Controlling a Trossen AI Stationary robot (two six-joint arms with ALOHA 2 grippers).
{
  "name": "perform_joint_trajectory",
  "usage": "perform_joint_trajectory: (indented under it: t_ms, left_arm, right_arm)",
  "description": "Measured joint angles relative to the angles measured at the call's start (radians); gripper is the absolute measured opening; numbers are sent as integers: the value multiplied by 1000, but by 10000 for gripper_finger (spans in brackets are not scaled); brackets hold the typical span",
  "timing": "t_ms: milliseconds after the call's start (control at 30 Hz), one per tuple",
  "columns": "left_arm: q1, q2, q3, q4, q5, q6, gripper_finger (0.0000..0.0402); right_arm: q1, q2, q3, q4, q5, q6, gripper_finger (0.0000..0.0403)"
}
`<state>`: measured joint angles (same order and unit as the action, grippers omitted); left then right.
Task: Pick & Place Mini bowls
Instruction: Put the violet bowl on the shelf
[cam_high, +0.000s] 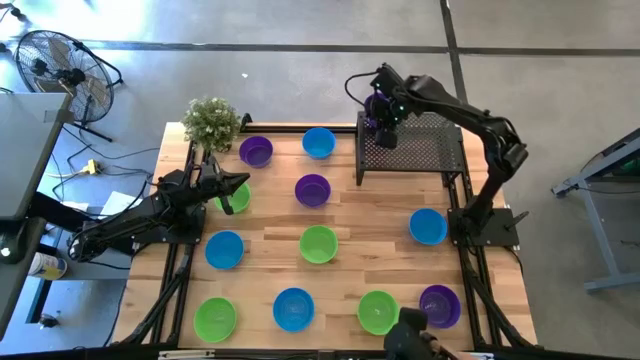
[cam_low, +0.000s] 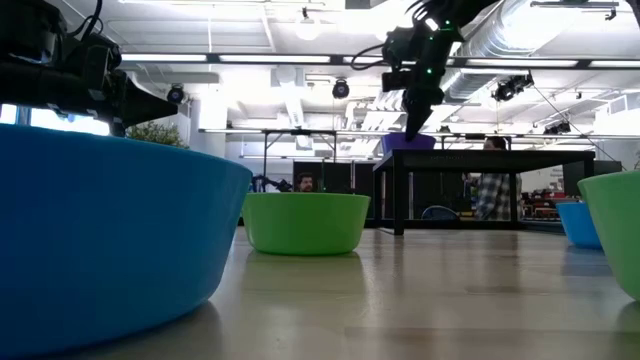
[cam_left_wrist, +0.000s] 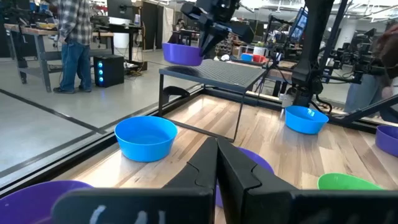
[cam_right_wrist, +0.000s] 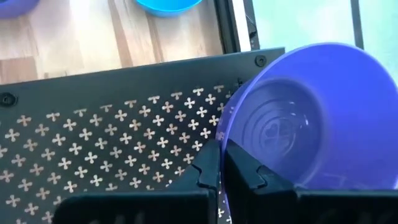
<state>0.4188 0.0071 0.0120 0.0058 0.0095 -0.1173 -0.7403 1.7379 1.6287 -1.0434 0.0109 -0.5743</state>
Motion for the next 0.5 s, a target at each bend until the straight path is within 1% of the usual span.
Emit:
perform_joint_trajectory:
  t_ms: [233,500]
  left_arm:
    - [0,0,0,0,0,0,1]
    - [0,0,0,0,0,0,1]
  right_arm:
    - [0,2,7,-55,17,-12,5]
    - [0,8,7,-40,18,-15,6]
